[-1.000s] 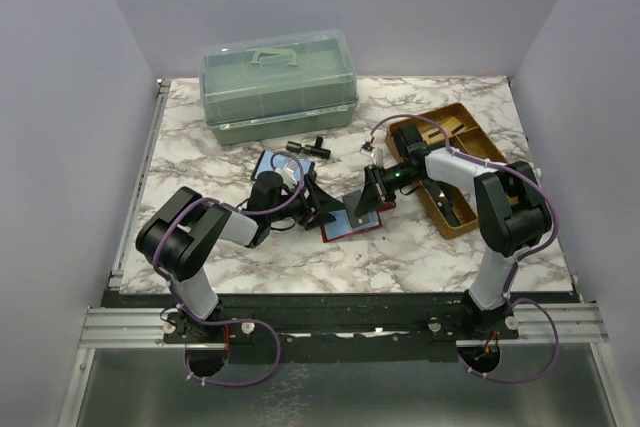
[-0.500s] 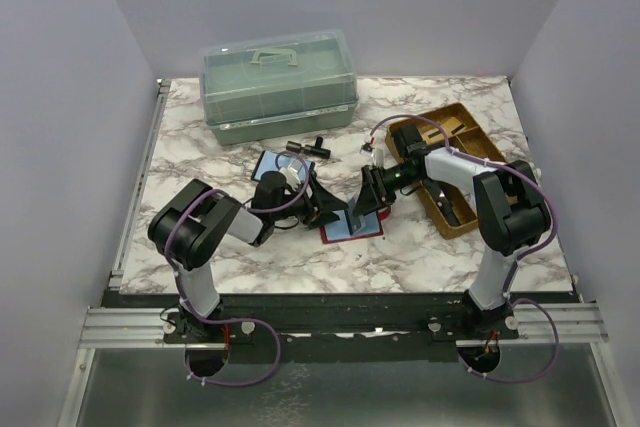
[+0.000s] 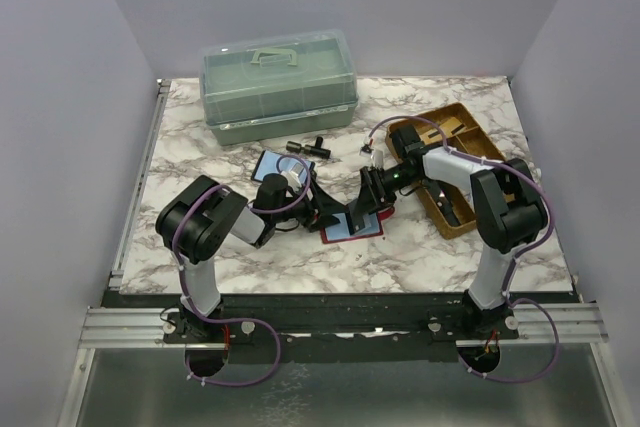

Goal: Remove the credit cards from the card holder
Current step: Remove the credit card from the card holder.

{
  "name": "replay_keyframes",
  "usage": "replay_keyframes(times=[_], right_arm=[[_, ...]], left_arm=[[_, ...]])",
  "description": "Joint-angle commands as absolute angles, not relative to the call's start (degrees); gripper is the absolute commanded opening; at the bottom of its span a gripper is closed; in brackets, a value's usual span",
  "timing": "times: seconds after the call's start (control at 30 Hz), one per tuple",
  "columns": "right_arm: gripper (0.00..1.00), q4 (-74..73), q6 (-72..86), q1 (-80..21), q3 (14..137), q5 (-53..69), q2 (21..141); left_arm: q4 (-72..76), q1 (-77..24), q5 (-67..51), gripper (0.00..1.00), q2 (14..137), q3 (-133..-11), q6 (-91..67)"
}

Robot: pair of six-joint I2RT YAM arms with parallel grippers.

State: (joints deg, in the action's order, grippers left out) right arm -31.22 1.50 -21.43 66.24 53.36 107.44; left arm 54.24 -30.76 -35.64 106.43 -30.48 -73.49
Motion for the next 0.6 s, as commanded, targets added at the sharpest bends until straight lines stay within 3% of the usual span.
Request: replay_keyframes(times=[0.0, 0.2, 0.4, 0.57], right_arm=[[0.54, -31.9, 2.1, -21.9, 67.2, 50.5, 108.9], [0.39, -31.7, 3.5, -21.9, 68.1, 51.0, 111.8], [0.02, -30.7, 4.6, -21.7, 67.9, 52.6, 111.4], [0.00, -26.5, 5.8, -20.3, 65.1, 63.3, 108.2]], left_arm=[[57.3, -31.0, -37.0, 0.63, 107.1, -30.0, -73.7], [59.0, -30.9, -37.2, 0.60, 107.3, -29.0, -74.4], [59.9, -30.9, -36.6, 0.60, 106.3, -27.9, -74.9], [62.7, -30.9, -36.8, 0.67, 104.6, -26.4, -76.2]])
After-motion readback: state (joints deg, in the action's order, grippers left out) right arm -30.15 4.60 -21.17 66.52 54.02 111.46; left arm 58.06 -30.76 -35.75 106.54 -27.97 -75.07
